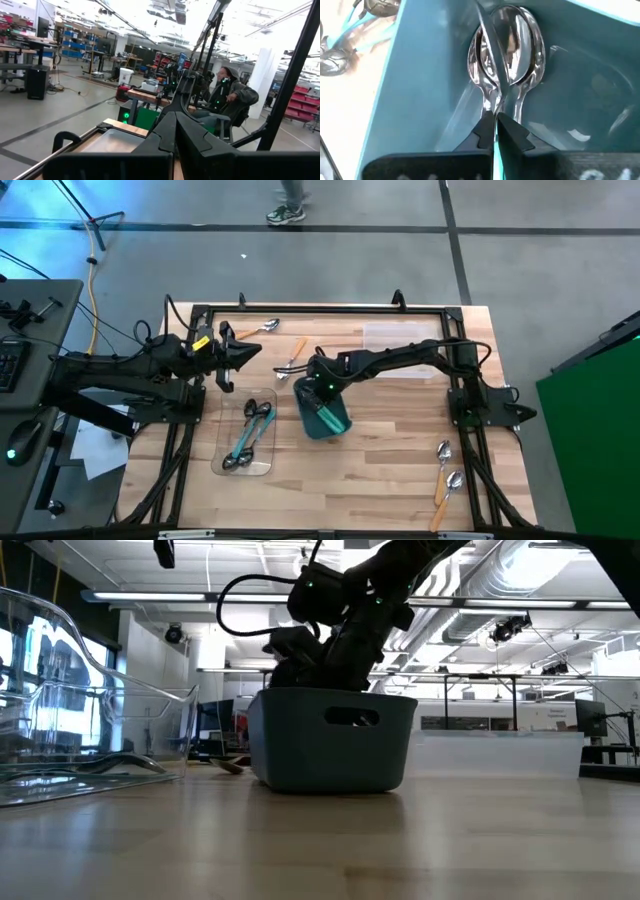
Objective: Sort silverware by color (type)
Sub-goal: Put the light blue spoon into the blue bin, then put the orange spoon into the white bin
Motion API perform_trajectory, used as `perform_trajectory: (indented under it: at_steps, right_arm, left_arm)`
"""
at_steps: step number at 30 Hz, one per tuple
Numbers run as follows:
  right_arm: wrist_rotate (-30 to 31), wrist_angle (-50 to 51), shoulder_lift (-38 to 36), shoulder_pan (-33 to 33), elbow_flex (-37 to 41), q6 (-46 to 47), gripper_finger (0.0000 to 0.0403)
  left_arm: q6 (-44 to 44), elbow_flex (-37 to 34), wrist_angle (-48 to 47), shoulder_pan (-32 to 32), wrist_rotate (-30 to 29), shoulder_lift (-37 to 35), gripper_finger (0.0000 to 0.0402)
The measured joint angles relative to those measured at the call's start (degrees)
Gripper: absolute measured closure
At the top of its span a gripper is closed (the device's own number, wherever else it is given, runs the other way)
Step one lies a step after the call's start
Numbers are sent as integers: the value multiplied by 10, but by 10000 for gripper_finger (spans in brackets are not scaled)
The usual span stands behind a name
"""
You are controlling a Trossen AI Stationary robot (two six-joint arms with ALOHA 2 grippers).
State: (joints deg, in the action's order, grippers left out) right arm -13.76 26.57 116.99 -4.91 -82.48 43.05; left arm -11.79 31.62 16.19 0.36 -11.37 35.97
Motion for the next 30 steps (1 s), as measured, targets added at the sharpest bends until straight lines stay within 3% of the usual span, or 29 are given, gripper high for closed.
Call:
perform_trajectory:
  at_steps: [4, 12, 17, 24, 30]
  right_arm:
    - [0, 0, 0, 0, 0, -6, 372]
    - [-10, 6, 0, -1, 0, -13, 280]
    - [-47, 36, -19, -4, 0, -61, 255]
    - [25, 149, -141, 9, 24, -185, 259]
    - [31, 91, -296, 9, 189, -134, 274]
  left_arm:
    - [0, 0, 0, 0, -4, 0, 401]
    - [0, 0, 0, 0, -4, 0, 401]
    - [0, 0, 0, 0, -4, 0, 401]
    - [0, 0, -1, 0, -4, 0, 402]
    - [0, 0, -10, 0, -11, 0, 402]
